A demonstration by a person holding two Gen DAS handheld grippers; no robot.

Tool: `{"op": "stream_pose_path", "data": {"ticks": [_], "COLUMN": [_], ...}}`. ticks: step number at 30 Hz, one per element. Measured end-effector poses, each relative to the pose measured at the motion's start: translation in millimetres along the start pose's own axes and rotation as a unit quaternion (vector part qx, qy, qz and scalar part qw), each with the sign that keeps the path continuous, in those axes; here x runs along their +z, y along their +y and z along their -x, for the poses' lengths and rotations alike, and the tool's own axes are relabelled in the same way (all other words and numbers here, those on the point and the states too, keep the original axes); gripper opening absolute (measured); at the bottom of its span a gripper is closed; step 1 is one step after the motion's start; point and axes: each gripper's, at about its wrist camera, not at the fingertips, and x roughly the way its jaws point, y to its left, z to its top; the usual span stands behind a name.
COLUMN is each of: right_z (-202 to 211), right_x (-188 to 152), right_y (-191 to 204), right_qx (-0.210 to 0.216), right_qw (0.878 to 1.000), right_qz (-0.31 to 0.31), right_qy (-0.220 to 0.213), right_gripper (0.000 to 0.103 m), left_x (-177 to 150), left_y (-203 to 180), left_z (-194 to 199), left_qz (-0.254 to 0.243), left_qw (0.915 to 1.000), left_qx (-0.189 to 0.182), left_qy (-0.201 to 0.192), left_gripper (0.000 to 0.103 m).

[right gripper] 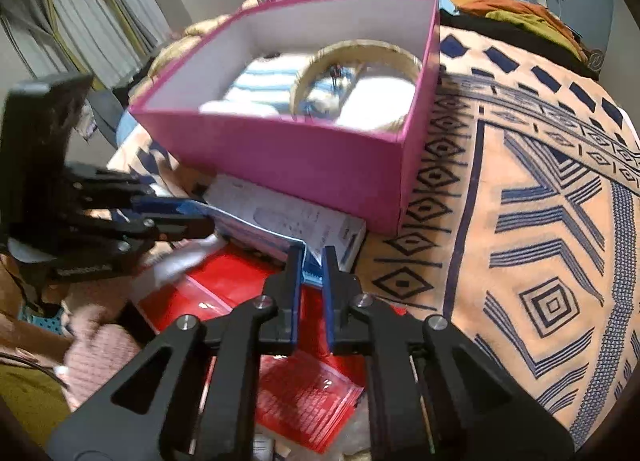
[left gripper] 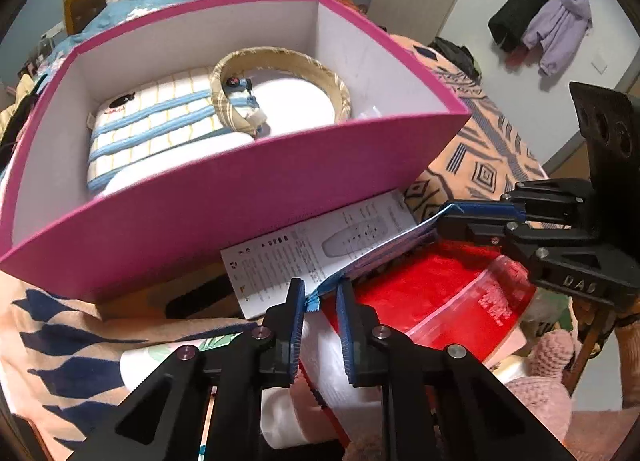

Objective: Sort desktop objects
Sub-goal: 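Lower both grippers onto the blue packet on the pile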

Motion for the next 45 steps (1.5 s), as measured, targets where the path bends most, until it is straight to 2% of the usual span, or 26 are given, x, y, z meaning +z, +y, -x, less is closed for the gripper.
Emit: {"op": "stream_pose_path", "data": {"ticks": [6,11,21,23,24,25,26,30,38,39,41,42,45], "right_z": [28,29,-24,-30,-31,-33,-33,-34,-42,-43,-42,-41,-36], "right_x": [15,23,21,19,17,15,14,8,1,1,2,2,1], "right_y": [2,-2,-22,-26,-28,-28,-28,-27,-17,-15,-14,-15,-17], "right_qx": [0.034,0.076,0.094,0.097,0.105,0.111,0.111,0.116,0.11,0.105,0.096,0.091,0.093], "right_qw": [0.999,0.995,0.987,0.984,0.982,0.98,0.98,0.979,0.981,0.982,0.984,0.985,0.985], "right_qz": [-0.017,-0.053,-0.125,-0.139,-0.147,-0.151,-0.151,-0.149,-0.135,-0.131,-0.128,-0.128,-0.133], "right_qy": [-0.026,-0.021,0.049,0.055,0.058,0.062,0.065,0.073,0.085,0.084,0.08,0.076,0.062], "right_gripper": [0.011,0.011,0.011,0.019,0.025,0.027,0.027,0.027,0.027,0.027,0.02,0.013,0.006], "left_x": [5,4,-9,-10,-11,-11,-11,-13,-13,-13,-13,-13,-15], "left_y": [2,9,41,42,43,44,45,44,39,39,38,38,40], "left_z": [28,44,7,4,3,2,1,-4,-14,-14,-14,-13,-12], "left_qz": [0.011,0.021,0.07,0.073,0.075,0.077,0.08,0.085,0.079,0.077,0.075,0.076,0.084], "left_qw": [0.9992,0.9981,0.9971,0.9969,0.9967,0.9965,0.9961,0.9951,0.9946,0.9948,0.995,0.9951,0.9948], "left_qx": [-0.027,-0.04,-0.026,-0.027,-0.028,-0.029,-0.031,-0.043,-0.051,-0.05,-0.047,-0.045,-0.038], "left_qy": [-0.027,-0.043,0.009,0.013,0.015,0.016,0.019,0.029,0.043,0.044,0.045,0.043,0.042], "left_gripper": [0.015,0.015,0.015,0.015,0.017,0.02,0.025,0.028,0.045,0.045,0.045,0.044,0.043]}}
